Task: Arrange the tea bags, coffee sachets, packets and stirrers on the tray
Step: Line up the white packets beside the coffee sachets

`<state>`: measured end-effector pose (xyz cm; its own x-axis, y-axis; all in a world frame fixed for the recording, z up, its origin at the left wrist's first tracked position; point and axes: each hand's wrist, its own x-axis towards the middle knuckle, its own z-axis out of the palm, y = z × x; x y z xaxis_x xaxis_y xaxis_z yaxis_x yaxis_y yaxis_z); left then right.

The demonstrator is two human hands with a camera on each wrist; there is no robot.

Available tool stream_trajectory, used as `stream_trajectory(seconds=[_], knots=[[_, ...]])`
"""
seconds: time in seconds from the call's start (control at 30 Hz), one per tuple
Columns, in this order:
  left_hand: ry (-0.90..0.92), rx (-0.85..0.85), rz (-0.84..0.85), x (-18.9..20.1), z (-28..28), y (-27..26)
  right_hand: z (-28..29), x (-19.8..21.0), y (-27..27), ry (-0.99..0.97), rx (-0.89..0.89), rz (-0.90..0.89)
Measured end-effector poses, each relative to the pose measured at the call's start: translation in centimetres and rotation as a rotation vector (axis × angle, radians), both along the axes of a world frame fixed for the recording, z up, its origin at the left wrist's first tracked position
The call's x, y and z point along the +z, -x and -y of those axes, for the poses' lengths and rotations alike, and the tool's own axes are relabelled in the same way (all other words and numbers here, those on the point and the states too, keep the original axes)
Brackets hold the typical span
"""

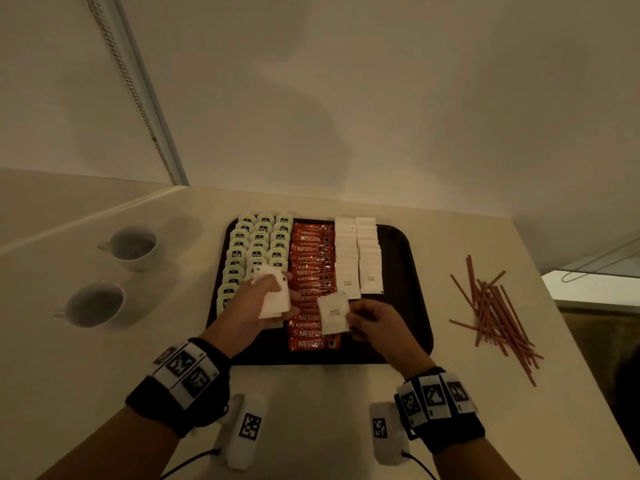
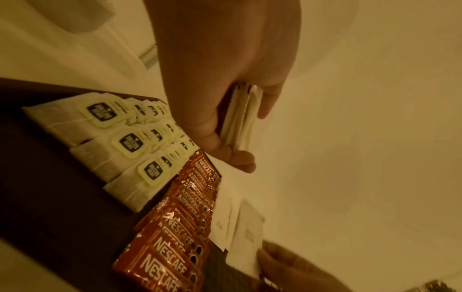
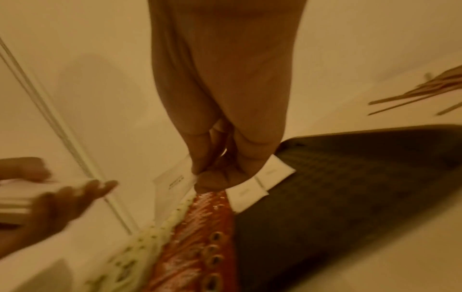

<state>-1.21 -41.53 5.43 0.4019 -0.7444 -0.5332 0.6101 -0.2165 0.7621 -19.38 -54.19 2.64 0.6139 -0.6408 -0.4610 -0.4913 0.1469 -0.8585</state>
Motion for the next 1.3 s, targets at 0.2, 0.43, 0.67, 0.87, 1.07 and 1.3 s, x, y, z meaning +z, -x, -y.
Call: stream_trajectory(seconds=[0.2,0.43,0.67,0.87,1.07,1.3], knots=[[0.078,0.116,-0.144,0.3,-0.5,-0.7,5.1,-3.7,2.3,0.224,-0.247,-0.179],[0.056,0.091,-0.140,0.7,-0.4,-0.8,8.7,-6.0,1.0,0.317,-0.240,-0.289],[0.042,0.148,-0.199,0.8,-0.2,-0.8,9.7,-6.6,-0.1,0.363,-0.211,-0.354],[0.052,0.136,-0.270,0.5,-0.3,-1.0,9.4,-6.7,-0.5,0.489,-0.231,-0.410],[0.048,0.115,-0.304,0.7,-0.2,-1.0,9.4,-6.8,-0.8,0.566,-0.233,-0.425],[0.054,0.136,-0.299,1.1,0.0,-0.9,9.0,-5.6,-1.3,0.601,-0.255,-0.347]])
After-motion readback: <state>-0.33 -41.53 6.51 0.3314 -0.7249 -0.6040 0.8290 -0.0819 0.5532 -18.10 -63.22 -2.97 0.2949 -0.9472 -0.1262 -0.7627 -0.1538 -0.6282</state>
